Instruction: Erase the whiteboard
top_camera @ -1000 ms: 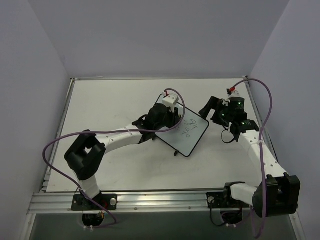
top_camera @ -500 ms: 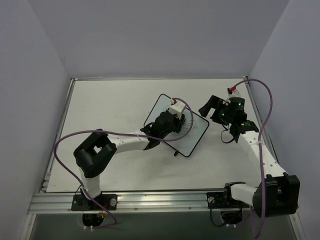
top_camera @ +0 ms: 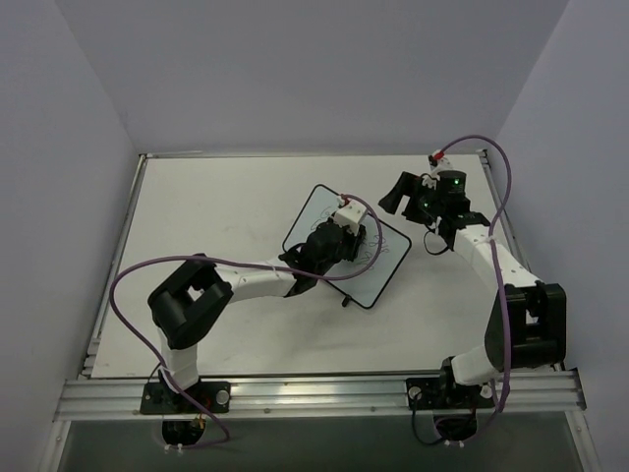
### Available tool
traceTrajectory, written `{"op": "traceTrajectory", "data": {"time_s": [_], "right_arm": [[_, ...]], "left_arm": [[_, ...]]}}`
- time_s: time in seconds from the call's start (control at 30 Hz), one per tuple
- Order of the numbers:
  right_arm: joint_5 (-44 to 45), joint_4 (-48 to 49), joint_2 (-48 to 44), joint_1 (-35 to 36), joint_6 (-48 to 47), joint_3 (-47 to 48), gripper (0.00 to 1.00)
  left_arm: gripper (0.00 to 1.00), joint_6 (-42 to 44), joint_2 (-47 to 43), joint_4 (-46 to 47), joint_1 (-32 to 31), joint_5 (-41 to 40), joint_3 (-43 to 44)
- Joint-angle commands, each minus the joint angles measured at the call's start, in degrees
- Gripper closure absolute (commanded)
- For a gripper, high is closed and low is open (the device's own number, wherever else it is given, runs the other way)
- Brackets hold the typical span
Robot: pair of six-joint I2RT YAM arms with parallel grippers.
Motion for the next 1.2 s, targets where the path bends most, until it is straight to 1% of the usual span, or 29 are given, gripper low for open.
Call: {"op": "traceTrajectory", "data": {"time_s": [0.0,0.13,0.2,0.23,0.4,0.57,0.63,0.7,0.8,0.93,1.17], "right_arm": [[-3.79,1.99,2.29,-0.25,-3.50,4.32,0.20],[-8.36,5.66,4.41,-0.25,-2.81,4.07,0.28],[-9.77,7.26,4.59,-0.16,-2.28,3.63,0.31],[-11.26,8.22,4.85,-0.16,-2.19,3.54,0.35],[-16.19,10.78,6.17,-0.16,-2.19,3.72,0.42],[-18.91,10.70,8.62,-0.07,-3.33,4.94,0.44],[-19.62,10.16,9.59,-0.07,-4.12,5.48,0.47],[-21.19,10.78,10.12,0.01,-4.47,5.65,0.47],[-22.51,10.87,11.09,0.63,-5.53,6.09,0.51],[-22.70,11.22,11.27,1.77,-6.06,6.09,0.52],[-23.05,10.25,12.14,3.35,-7.11,6.88,0.52]], "left_arm": [[0.98,0.39,0.43,3.85,-0.34,-0.10,1.65],[0.98,-0.41,-0.19,4.38,-0.43,-0.27,0.86],[0.98,-0.67,-0.54,4.03,-0.43,-0.71,0.60],[0.98,-0.76,-0.89,4.03,-0.43,-0.80,-0.01],[0.98,-1.37,-1.60,4.29,-0.34,-2.12,-1.51],[0.98,-2.86,-2.56,4.38,0.27,-2.73,-2.74],[0.98,-3.22,-3.09,4.47,0.62,-2.82,-3.09],[0.98,-3.92,-3.70,4.38,1.15,-2.91,-4.06],[0.98,-5.68,-4.67,4.29,2.64,-2.65,-5.81],[0.98,-7.00,-5.81,5.08,4.31,-1.68,-8.19],[0.98,-7.26,-5.55,4.99,5.11,-0.71,-8.37]]}}
